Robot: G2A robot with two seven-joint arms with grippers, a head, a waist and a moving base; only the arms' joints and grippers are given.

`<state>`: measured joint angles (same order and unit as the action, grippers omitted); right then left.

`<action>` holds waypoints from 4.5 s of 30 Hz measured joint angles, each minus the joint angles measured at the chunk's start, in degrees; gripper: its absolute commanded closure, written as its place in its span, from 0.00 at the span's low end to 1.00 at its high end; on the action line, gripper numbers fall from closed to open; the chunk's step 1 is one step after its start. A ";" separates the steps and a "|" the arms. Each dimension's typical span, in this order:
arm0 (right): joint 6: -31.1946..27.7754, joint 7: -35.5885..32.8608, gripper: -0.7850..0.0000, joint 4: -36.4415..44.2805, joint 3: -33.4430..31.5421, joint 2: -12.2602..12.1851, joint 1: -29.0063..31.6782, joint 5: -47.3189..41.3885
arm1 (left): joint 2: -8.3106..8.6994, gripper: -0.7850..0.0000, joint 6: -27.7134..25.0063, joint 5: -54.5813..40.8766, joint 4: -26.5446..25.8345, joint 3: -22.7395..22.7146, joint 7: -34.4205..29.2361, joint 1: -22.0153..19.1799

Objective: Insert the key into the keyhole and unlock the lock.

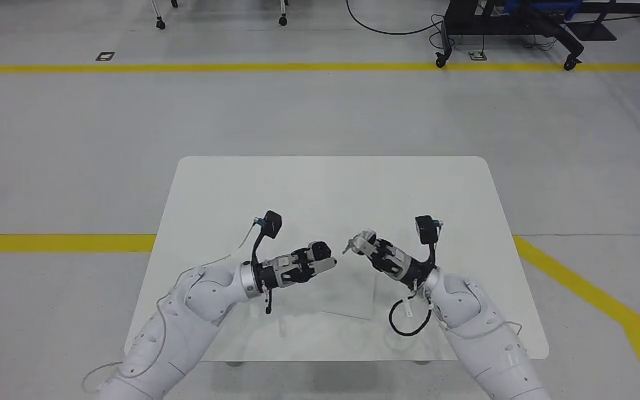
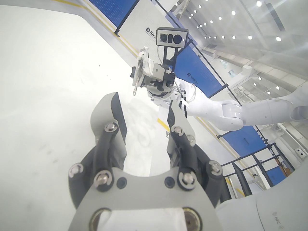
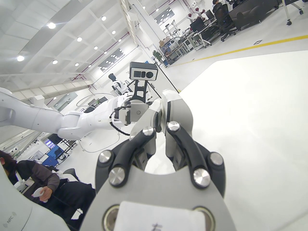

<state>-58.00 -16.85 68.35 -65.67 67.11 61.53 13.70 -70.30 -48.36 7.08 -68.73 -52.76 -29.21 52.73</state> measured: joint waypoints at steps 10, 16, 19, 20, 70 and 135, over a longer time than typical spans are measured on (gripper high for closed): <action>0.00 -3.93 1.00 1.41 1.00 -0.59 0.01 -3.23 | -1.53 0.69 -0.12 -2.72 3.40 3.24 -0.45 -2.54; 0.00 -4.56 1.00 1.92 1.59 -0.75 0.09 -3.44 | -2.22 0.71 -0.62 -3.79 5.66 4.20 -0.46 -3.75; 0.00 -4.68 1.00 1.62 1.84 -0.78 -0.16 -3.54 | -2.49 0.84 -0.99 -3.97 6.45 4.58 -0.64 -4.18; 0.00 -4.69 1.00 1.45 1.91 -0.78 -0.27 -3.55 | -2.56 0.89 -1.09 -4.02 6.65 4.66 -0.64 -4.29; 0.00 -22.98 0.85 1.79 4.30 -3.93 -2.38 -13.08 | 0.91 1.00 4.47 2.70 -4.97 0.49 -11.03 1.34; 0.00 -19.76 1.00 1.68 6.90 -6.07 -2.99 -10.12 | 1.19 1.00 5.74 -0.22 -3.83 1.42 -12.43 -0.14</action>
<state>-58.00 -36.61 70.03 -58.77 61.04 58.53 3.59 -69.11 -42.62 6.86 -72.56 -51.34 -41.64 52.59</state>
